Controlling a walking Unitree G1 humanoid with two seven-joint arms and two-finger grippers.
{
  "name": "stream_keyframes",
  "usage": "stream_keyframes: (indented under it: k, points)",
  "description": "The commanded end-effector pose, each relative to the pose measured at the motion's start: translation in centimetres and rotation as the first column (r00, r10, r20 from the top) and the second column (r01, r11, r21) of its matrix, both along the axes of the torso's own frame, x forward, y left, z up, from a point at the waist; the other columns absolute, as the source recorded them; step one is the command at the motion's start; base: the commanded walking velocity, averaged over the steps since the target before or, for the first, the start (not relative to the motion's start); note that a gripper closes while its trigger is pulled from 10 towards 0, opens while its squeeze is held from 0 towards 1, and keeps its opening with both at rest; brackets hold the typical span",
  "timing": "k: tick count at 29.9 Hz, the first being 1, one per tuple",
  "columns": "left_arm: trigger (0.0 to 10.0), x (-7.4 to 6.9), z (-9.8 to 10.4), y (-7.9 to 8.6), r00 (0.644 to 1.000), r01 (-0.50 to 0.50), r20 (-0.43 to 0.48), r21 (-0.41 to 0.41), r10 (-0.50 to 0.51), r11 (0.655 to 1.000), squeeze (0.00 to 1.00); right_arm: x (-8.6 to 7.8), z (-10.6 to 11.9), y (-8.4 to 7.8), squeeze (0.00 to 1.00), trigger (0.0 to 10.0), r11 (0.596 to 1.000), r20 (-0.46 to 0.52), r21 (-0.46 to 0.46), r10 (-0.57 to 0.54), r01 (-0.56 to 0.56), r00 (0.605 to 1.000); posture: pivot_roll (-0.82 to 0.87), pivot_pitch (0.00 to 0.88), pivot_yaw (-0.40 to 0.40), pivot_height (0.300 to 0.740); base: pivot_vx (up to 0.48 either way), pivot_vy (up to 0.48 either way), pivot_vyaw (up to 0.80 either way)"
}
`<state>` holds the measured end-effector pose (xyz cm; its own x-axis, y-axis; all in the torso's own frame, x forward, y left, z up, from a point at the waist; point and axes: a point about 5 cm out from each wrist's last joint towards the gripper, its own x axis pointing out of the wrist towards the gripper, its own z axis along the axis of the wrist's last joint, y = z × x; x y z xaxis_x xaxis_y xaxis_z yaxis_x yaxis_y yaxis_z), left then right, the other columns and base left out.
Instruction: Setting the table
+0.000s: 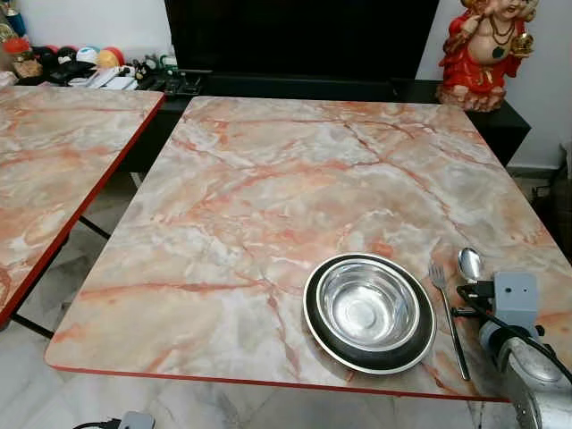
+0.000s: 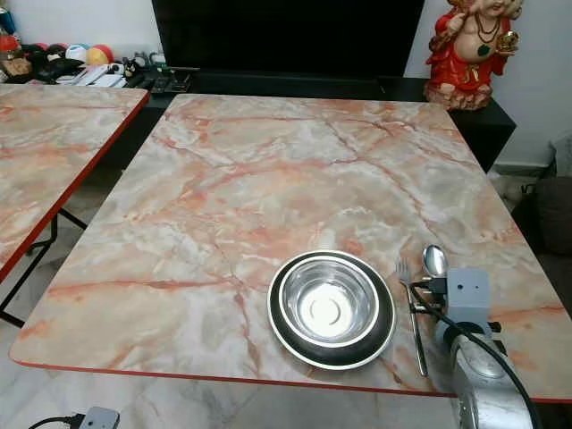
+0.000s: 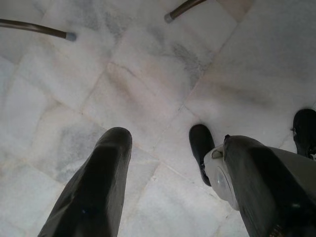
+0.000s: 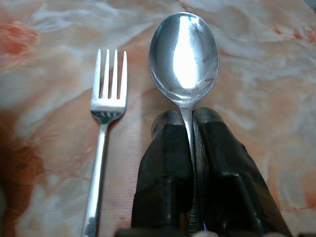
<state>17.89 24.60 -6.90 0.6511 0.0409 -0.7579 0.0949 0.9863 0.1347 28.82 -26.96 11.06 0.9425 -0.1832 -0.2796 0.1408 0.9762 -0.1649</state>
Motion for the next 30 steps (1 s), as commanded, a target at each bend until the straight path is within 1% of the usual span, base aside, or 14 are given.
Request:
stream_keyframes:
  k: [1, 9, 16, 23, 26, 30]
  points:
    - [10.0, -0.7, -0.4, 0.1, 0.999, -0.004, -0.035, -0.001, 0.004, 1.0, 0.0, 0.0, -0.1, -0.1, 0.0, 10.0, 1.0, 0.0, -0.001, -0.01, 0.01, 1.0, -0.06, 0.136, 0.021, 0.74, 0.0, 0.0, 0.0]
    - [10.0, -0.7, -0.3, 0.1, 0.999, -0.002, -0.034, 0.0, 0.002, 1.0, 0.0, -0.2, -0.6, -0.2, 0.0, 10.0, 1.0, -0.012, 0.004, -0.018, 0.018, 1.0, -0.06, 0.136, 0.022, 0.74, 0.0, 0.0, 0.0]
    - [10.0, -0.7, -0.3, 0.1, 0.999, -0.002, -0.034, 0.002, 0.002, 1.0, 0.0, -0.1, -1.0, -0.1, 0.0, 10.0, 1.0, -0.022, 0.011, -0.018, 0.018, 1.0, -0.06, 0.135, 0.022, 0.74, 0.0, 0.0, 0.0]
    - [10.0, -0.7, -0.4, 0.2, 0.999, -0.002, -0.037, 0.004, 0.002, 1.0, 0.0, -0.2, -1.5, 0.2, 0.0, 10.0, 1.0, -0.04, 0.025, -0.014, 0.015, 0.999, -0.06, 0.137, 0.023, 0.74, 0.0, 0.0, 0.0]
    - [10.0, -0.7, -0.4, 0.1, 0.999, 0.027, -0.041, 0.014, -0.027, 1.0, 0.0, -0.2, -1.7, 0.3, 0.0, 10.0, 0.999, -0.045, 0.029, -0.011, 0.012, 0.999, -0.06, 0.137, 0.023, 0.74, 0.0, 0.0, 0.0]
    - [10.0, -0.7, -0.4, 0.0, 0.999, 0.024, -0.04, 0.012, -0.024, 1.0, 0.0, -0.2, -1.8, 0.4, 0.0, 10.0, 0.999, -0.05, 0.034, -0.007, 0.009, 0.999, -0.06, 0.137, 0.023, 0.74, 0.0, 0.0, 0.0]
